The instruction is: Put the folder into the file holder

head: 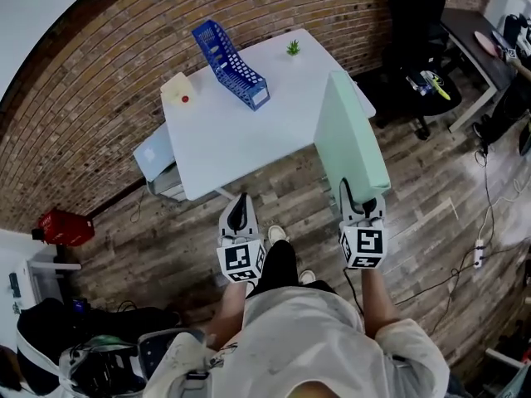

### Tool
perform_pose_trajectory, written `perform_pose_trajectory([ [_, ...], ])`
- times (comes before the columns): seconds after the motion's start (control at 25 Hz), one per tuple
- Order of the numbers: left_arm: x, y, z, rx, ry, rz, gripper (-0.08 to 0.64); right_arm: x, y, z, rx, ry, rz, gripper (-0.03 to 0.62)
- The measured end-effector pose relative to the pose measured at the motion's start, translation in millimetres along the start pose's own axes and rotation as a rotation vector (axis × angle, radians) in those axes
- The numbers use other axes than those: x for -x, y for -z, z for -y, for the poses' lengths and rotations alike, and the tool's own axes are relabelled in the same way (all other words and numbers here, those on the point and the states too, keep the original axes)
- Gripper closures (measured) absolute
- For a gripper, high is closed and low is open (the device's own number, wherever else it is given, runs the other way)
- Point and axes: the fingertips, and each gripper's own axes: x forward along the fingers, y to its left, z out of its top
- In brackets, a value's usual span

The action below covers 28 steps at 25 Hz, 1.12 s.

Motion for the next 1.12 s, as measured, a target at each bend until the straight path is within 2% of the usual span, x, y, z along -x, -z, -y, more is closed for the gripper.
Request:
perform_pose_trajectory([
  [0.4,-77.9,-14.2,-82.2,0.034,-0.044,0.034,0.546,-113.9,-36.7,-34.8,0.058,-0.034,0.005,0.443],
  [0.68,-118.8,-18.5,-132.9,0.047,-0.059,0.037,0.546,-179.2,-58.8,-51.5,0.091,-0.029,-0.011,0.443],
  [1.12,-168.6,-19.5,-183.0,0.058,-0.044,0.053,0.546,-244.3,-77.5,-77.3,0.102,-0.016,0.018,0.443],
])
